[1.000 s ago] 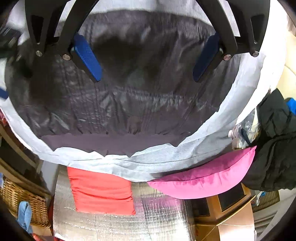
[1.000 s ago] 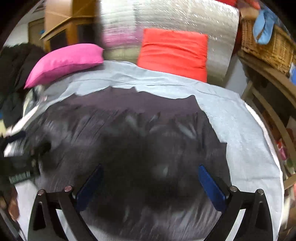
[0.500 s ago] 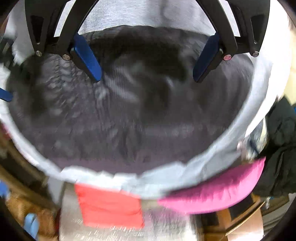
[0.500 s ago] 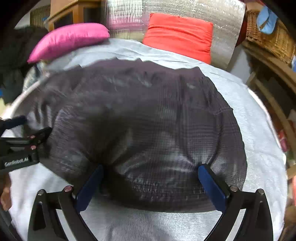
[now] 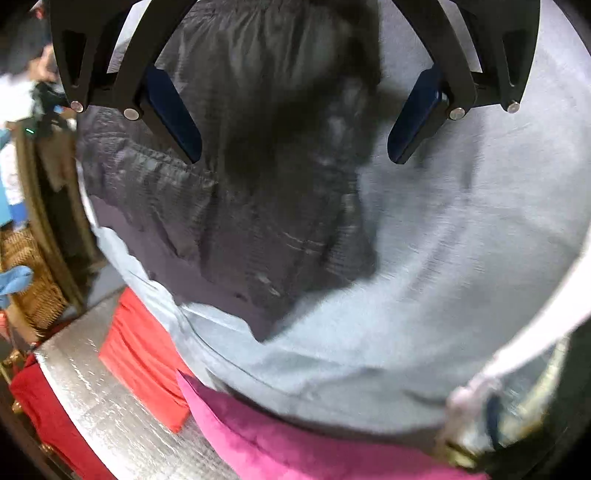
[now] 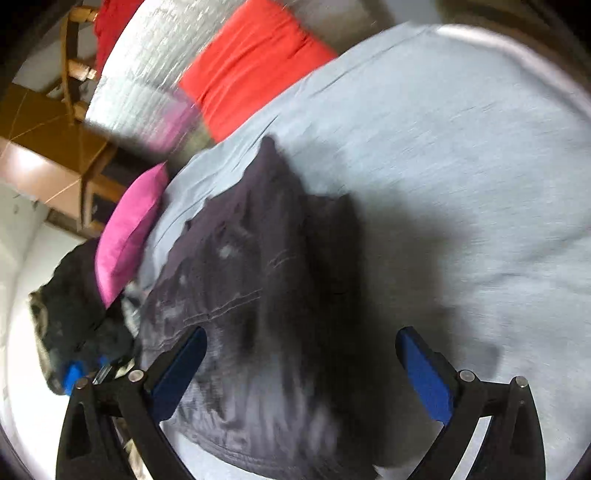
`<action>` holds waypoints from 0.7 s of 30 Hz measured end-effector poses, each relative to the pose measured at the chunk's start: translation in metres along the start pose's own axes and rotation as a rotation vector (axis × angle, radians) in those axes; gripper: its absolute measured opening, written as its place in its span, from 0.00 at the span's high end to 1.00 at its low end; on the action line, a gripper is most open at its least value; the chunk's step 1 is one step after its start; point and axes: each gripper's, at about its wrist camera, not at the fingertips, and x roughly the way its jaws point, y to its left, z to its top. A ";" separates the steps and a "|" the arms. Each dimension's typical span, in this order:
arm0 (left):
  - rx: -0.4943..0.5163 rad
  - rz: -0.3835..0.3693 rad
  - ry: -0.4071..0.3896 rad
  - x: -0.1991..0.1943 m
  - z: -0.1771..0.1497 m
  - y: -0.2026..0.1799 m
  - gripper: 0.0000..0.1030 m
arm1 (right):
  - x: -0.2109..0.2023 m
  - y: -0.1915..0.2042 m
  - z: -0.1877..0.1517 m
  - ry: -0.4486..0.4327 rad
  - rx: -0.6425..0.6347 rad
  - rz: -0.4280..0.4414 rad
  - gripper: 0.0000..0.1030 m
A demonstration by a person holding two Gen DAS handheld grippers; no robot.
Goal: Fold large clothes
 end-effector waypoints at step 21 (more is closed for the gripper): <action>0.273 0.203 -0.164 -0.064 0.013 -0.137 0.83 | -0.043 0.182 0.005 -0.072 -0.419 -0.209 0.87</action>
